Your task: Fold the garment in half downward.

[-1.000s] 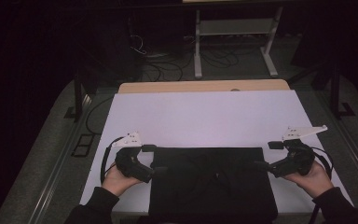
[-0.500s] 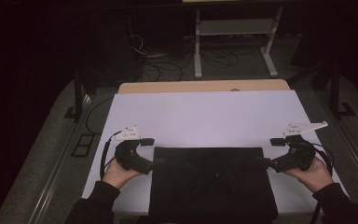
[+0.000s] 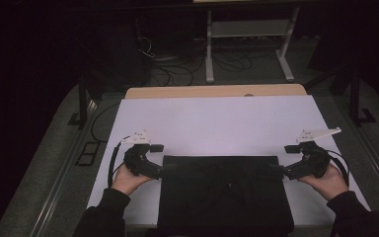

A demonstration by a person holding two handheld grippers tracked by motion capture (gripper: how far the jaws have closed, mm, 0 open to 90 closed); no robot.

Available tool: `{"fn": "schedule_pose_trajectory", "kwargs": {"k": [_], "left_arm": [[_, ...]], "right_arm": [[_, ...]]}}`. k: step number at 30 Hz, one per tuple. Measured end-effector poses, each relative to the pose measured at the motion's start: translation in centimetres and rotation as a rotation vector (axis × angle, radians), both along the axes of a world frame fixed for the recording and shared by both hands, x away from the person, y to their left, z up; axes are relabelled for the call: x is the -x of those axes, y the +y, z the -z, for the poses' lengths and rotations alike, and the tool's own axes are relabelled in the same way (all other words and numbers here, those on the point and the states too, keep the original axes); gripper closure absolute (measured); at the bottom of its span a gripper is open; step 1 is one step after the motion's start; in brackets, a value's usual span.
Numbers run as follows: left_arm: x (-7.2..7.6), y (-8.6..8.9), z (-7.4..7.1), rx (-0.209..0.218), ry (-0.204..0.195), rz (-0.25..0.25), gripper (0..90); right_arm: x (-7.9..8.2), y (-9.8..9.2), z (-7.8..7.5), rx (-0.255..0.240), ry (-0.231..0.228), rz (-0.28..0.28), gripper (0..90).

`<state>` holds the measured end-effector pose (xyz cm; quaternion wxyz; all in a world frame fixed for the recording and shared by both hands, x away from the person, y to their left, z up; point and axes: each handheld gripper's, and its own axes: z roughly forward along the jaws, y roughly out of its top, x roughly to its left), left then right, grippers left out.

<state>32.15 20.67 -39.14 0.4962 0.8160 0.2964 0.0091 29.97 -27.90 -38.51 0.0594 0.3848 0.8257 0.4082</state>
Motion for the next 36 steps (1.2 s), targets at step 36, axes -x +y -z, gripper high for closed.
{"fn": "schedule_pose_trajectory", "kwargs": {"k": [36], "left_arm": [[-4.2, 1.8, 4.8, -0.015, 0.108, -0.103, 0.0]], "right_arm": [[-4.5, -2.1, 4.6, 0.005, 0.105, 0.085, 0.0]]}}
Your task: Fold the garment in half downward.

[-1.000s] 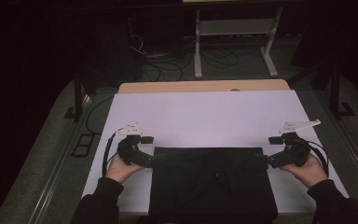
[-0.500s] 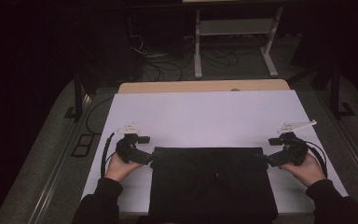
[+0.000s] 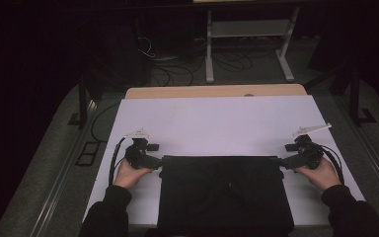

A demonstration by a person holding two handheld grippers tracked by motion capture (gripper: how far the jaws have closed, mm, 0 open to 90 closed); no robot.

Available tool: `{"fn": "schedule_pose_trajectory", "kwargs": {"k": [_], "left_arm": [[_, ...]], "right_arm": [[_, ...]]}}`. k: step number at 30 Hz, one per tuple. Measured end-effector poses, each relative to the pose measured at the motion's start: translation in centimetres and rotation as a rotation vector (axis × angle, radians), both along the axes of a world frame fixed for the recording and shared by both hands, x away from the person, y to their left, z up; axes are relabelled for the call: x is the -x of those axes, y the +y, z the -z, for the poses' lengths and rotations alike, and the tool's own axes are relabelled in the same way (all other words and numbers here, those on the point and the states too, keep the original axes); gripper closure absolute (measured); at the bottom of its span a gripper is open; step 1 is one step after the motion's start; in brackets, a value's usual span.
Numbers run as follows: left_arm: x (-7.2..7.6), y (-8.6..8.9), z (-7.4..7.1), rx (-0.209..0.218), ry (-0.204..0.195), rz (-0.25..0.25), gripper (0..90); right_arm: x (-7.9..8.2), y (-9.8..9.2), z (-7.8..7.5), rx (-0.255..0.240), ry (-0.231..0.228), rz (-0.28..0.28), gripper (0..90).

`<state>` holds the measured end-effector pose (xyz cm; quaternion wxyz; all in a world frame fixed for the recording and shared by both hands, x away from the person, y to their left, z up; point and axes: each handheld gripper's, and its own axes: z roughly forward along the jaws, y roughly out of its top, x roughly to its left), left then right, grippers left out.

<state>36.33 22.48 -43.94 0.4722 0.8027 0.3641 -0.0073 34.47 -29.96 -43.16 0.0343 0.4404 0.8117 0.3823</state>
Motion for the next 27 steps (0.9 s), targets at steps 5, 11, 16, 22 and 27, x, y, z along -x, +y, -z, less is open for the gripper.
{"fn": "schedule_pose_trajectory", "kwargs": {"k": [5, 11, 16, 22, 27], "left_arm": [[-0.4, -0.3, 0.6, -0.009, 0.017, 0.01, 0.0], [-0.7, -0.3, 0.8, 0.001, 0.036, 0.01, 0.0], [-0.7, -0.3, 1.0, -0.006, 0.062, 0.016, 2.7], [-0.8, -0.2, 1.0, -0.002, 0.059, 0.012, 9.0], [-1.0, -0.2, 1.2, -0.001, 0.064, 0.002, 12.6]], "right_arm": [[-0.4, -0.5, 0.4, -0.01, 0.009, 0.002, 2.2], [-0.9, -0.8, 0.8, -0.029, 0.022, -0.016, 13.3], [-1.1, -0.7, 1.1, -0.022, 0.042, -0.037, 17.9], [-1.0, -0.6, 1.1, -0.024, 0.044, -0.053, 26.2], [-1.0, -0.5, 1.0, -0.017, 0.044, -0.05, 34.5]]}}
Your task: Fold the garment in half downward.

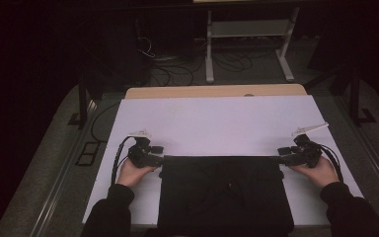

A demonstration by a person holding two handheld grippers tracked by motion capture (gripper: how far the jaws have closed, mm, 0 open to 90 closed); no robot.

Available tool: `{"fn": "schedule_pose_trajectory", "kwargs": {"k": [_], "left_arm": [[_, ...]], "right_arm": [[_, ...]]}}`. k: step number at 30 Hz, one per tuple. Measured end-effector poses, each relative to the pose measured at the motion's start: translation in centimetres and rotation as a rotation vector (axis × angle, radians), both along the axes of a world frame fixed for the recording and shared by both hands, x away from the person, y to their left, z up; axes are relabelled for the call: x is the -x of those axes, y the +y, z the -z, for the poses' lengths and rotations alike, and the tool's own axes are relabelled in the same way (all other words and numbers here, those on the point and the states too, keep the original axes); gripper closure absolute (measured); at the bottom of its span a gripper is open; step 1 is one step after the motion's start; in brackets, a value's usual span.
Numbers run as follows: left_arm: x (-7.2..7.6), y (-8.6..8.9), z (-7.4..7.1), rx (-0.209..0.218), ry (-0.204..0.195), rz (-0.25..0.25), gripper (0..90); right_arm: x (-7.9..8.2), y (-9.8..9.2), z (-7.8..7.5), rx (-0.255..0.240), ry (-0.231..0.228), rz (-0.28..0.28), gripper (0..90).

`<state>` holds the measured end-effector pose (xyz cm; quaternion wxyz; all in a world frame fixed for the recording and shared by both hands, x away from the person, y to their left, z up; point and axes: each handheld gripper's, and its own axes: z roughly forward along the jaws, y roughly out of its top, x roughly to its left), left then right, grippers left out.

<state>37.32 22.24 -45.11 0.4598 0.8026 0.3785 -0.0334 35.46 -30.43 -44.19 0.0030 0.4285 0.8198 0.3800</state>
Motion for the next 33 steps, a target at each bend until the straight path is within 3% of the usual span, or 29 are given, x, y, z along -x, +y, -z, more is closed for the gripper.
{"fn": "schedule_pose_trajectory", "kwargs": {"k": [2, 13, 19, 25, 27, 33], "left_arm": [[-0.12, -0.13, 0.04, -0.007, 0.003, 0.001, 13.2], [-0.39, -0.15, 0.15, -0.004, 0.04, 0.01, 23.9], [-0.38, -0.04, 0.21, -0.005, 0.054, 0.034, 37.2], [-0.29, -0.6, 0.06, -0.052, 0.048, 0.021, 52.9], [-0.23, -0.77, 0.03, -0.072, 0.044, 0.038, 59.2], [-0.07, -0.99, -0.18, -0.11, 0.035, 0.034, 78.4]], "right_arm": [[-0.01, 0.05, 0.0, 0.004, 0.001, 0.009, 40.7], [-0.05, 0.15, 0.04, 0.02, 0.012, 0.015, 56.7], [0.01, 0.25, 0.01, 0.026, 0.013, -0.007, 66.0], [0.02, 0.27, 0.05, 0.017, 0.035, -0.029, 80.9], [0.09, 0.49, 0.04, 0.018, 0.041, -0.042, 85.1], [0.23, 1.02, -0.07, 0.044, 0.038, -0.056, 87.0]]}}
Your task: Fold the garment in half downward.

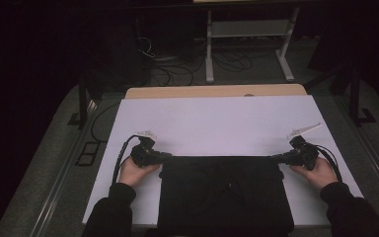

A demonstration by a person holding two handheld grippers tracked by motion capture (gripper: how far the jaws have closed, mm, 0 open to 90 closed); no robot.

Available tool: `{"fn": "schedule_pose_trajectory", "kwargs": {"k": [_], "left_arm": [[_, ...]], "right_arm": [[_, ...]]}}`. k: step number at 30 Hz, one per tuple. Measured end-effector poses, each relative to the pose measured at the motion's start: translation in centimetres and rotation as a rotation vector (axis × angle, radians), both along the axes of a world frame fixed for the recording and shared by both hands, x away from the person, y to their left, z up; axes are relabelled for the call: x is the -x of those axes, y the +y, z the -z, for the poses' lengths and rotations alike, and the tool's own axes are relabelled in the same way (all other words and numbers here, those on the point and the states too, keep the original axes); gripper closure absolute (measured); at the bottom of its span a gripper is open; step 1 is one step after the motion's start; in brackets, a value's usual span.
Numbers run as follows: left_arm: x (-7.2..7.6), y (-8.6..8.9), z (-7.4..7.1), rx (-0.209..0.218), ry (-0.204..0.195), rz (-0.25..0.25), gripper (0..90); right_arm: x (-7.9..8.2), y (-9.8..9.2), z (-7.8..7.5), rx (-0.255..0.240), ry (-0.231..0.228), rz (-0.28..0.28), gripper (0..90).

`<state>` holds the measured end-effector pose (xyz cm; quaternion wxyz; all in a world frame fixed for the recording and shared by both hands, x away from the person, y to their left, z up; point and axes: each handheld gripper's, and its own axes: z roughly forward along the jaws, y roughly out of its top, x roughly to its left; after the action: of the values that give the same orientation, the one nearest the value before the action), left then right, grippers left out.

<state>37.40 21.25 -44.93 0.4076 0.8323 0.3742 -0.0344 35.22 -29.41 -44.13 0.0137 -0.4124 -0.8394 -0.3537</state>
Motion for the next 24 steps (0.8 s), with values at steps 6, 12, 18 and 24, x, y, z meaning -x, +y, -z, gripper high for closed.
{"fn": "schedule_pose_trajectory", "kwargs": {"k": [6, 12, 18, 24], "left_arm": [[0.4, -0.3, -0.6, -0.034, -0.029, 0.009, 85.0], [1.0, -0.5, -1.4, -0.066, -0.079, 0.003, 85.4], [1.1, -0.4, -1.9, -0.107, -0.131, -0.025, 86.0], [1.2, -0.5, -2.6, -0.137, -0.185, -0.038, 86.4]], "right_arm": [[0.2, -0.1, -0.2, 0.003, -0.007, 0.017, 87.5], [0.4, -0.4, -0.6, 0.026, -0.028, 0.059, 87.8], [0.5, -0.8, -1.0, 0.045, -0.069, 0.105, 88.0], [0.5, -0.5, -1.2, 0.075, -0.092, 0.13, 88.1]]}}
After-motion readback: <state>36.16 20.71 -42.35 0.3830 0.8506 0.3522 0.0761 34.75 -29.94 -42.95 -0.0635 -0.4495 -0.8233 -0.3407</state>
